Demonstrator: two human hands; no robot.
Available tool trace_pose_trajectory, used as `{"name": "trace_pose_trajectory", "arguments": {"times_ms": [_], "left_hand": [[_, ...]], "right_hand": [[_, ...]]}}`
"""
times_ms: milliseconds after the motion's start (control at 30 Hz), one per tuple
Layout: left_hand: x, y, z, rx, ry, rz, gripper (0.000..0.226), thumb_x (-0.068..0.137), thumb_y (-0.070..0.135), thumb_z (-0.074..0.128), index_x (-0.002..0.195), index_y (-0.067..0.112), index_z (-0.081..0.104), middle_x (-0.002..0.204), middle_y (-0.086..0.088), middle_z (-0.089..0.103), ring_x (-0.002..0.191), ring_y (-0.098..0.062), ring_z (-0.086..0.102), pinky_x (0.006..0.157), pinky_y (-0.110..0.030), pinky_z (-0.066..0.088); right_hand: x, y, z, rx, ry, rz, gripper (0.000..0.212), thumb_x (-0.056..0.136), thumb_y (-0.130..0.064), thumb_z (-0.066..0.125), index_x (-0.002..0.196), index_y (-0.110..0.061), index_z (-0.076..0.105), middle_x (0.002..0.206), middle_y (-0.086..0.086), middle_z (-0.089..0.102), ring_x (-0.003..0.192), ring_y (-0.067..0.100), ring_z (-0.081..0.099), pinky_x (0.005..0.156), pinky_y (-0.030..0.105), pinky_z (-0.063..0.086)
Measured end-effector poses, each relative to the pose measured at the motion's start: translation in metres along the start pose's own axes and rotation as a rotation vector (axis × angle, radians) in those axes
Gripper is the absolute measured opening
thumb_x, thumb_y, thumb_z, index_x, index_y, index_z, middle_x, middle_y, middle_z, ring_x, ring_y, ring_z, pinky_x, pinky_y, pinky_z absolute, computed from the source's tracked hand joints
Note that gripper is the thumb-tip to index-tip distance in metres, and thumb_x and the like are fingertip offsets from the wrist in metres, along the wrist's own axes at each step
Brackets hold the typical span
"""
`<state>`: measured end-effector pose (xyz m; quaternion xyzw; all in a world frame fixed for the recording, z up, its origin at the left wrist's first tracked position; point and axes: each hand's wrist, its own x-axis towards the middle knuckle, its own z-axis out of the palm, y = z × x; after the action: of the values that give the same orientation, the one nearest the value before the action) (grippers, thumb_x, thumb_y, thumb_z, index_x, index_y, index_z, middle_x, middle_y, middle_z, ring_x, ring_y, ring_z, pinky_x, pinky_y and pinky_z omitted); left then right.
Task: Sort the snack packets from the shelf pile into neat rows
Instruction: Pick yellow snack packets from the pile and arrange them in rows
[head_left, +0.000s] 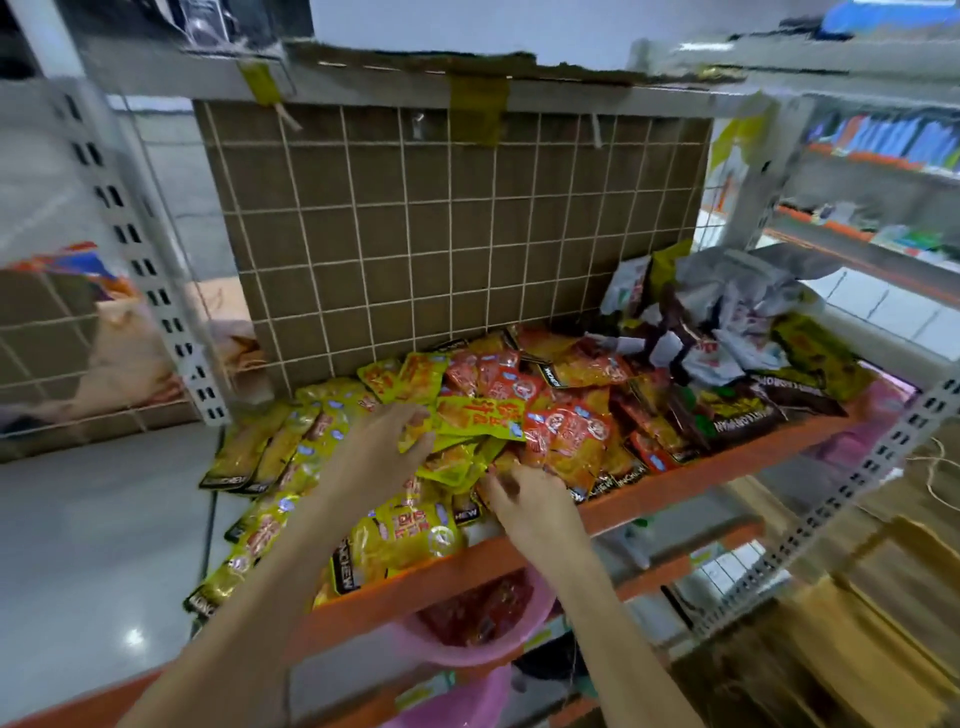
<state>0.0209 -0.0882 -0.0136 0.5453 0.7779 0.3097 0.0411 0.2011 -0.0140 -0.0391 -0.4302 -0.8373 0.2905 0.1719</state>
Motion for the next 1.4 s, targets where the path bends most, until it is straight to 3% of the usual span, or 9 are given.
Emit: {"name": "trace_pose_trajectory", "arguments": {"times_ms": [133, 267, 400, 500, 633, 833, 1067, 1267, 1400], "left_hand": [[0.047, -0.017, -0.003, 0.033, -0.030, -0.124, 0.028, 0.091, 0.028, 0.055, 0.114, 0.015, 0.061, 0.112, -0.004, 0.064, 0.100, -0.024, 0.060, 0.081, -0.032, 0.044], [0.089, -0.029, 0.006, 0.116, -0.074, -0.249, 0.032, 0.093, 0.033, 0.052, 0.113, 0.009, 0.058, 0.111, -0.011, 0.062, 0.101, -0.029, 0.058, 0.078, -0.032, 0.041], [0.109, -0.034, 0.016, 0.207, -0.149, -0.281, 0.040, 0.095, 0.038, 0.049, 0.105, 0.000, 0.059, 0.105, -0.016, 0.061, 0.101, -0.033, 0.058, 0.077, -0.036, 0.044], [0.120, -0.034, 0.024, 0.280, -0.205, -0.319, 0.045, 0.094, 0.044, 0.049, 0.096, 0.000, 0.060, 0.102, -0.015, 0.061, 0.098, -0.032, 0.059, 0.075, -0.035, 0.045], [0.135, -0.037, 0.032, 0.273, -0.236, -0.458, 0.051, 0.088, 0.049, 0.058, 0.107, 0.001, 0.058, 0.114, -0.015, 0.058, 0.105, -0.030, 0.057, 0.082, -0.036, 0.047], [0.144, -0.042, 0.040, 0.280, -0.255, -0.564, 0.066, 0.082, 0.055, 0.062, 0.120, 0.002, 0.053, 0.124, -0.013, 0.054, 0.114, -0.028, 0.053, 0.089, -0.035, 0.046], [0.136, -0.035, 0.046, 0.167, -0.131, -0.601, 0.062, 0.084, 0.041, 0.066, 0.126, 0.005, 0.038, 0.124, -0.012, 0.054, 0.117, -0.031, 0.052, 0.090, -0.040, 0.043], [0.120, -0.037, 0.051, -0.077, -0.024, -0.549, 0.045, 0.086, 0.033, 0.064, 0.121, 0.010, 0.047, 0.111, -0.007, 0.060, 0.106, -0.027, 0.057, 0.081, -0.032, 0.042], [0.104, -0.027, 0.045, -0.326, 0.102, -0.572, 0.030, 0.091, 0.022, 0.060, 0.116, 0.011, 0.049, 0.103, 0.001, 0.056, 0.104, -0.019, 0.054, 0.077, -0.022, 0.033]], "right_hand": [[0.043, -0.009, 0.004, -0.110, -0.015, 0.101, 0.043, 0.096, -0.048, 0.042, 0.080, -0.009, 0.052, 0.085, 0.009, 0.059, 0.076, 0.025, 0.058, 0.057, 0.031, 0.039], [0.073, -0.014, -0.004, -0.151, 0.002, 0.185, 0.048, 0.097, -0.051, 0.039, 0.065, -0.015, 0.037, 0.069, -0.001, 0.039, 0.055, 0.014, 0.040, 0.050, 0.028, 0.033], [0.093, -0.016, -0.003, -0.171, -0.004, 0.192, 0.050, 0.096, -0.052, 0.040, 0.064, -0.014, 0.038, 0.070, 0.001, 0.038, 0.050, 0.014, 0.038, 0.044, 0.027, 0.028], [0.111, -0.020, 0.001, -0.220, 0.035, 0.184, 0.047, 0.095, -0.055, 0.040, 0.076, -0.011, 0.044, 0.073, 0.001, 0.048, 0.062, 0.019, 0.047, 0.053, 0.028, 0.036], [0.142, -0.022, 0.015, -0.198, 0.011, 0.175, 0.057, 0.084, -0.066, 0.046, 0.095, -0.012, 0.059, 0.090, 0.004, 0.062, 0.085, 0.025, 0.062, 0.074, 0.036, 0.051], [0.168, -0.020, 0.017, -0.072, -0.080, 0.165, 0.065, 0.075, -0.057, 0.067, 0.114, -0.007, 0.055, 0.111, 0.011, 0.059, 0.103, 0.032, 0.058, 0.087, 0.041, 0.049], [0.178, -0.010, 0.008, -0.042, -0.117, 0.147, 0.053, 0.081, -0.047, 0.066, 0.124, -0.019, 0.052, 0.122, 0.001, 0.057, 0.113, 0.024, 0.055, 0.089, 0.038, 0.047], [0.184, 0.000, -0.010, 0.327, -0.133, 0.182, 0.079, 0.084, -0.028, 0.071, 0.147, -0.009, 0.027, 0.147, 0.012, 0.038, 0.132, 0.029, 0.040, 0.102, 0.037, 0.039], [0.187, 0.007, -0.007, 0.427, -0.111, 0.169, 0.058, 0.081, -0.025, 0.074, 0.131, -0.009, 0.050, 0.132, 0.007, 0.054, 0.123, 0.023, 0.050, 0.092, 0.030, 0.040]]}}
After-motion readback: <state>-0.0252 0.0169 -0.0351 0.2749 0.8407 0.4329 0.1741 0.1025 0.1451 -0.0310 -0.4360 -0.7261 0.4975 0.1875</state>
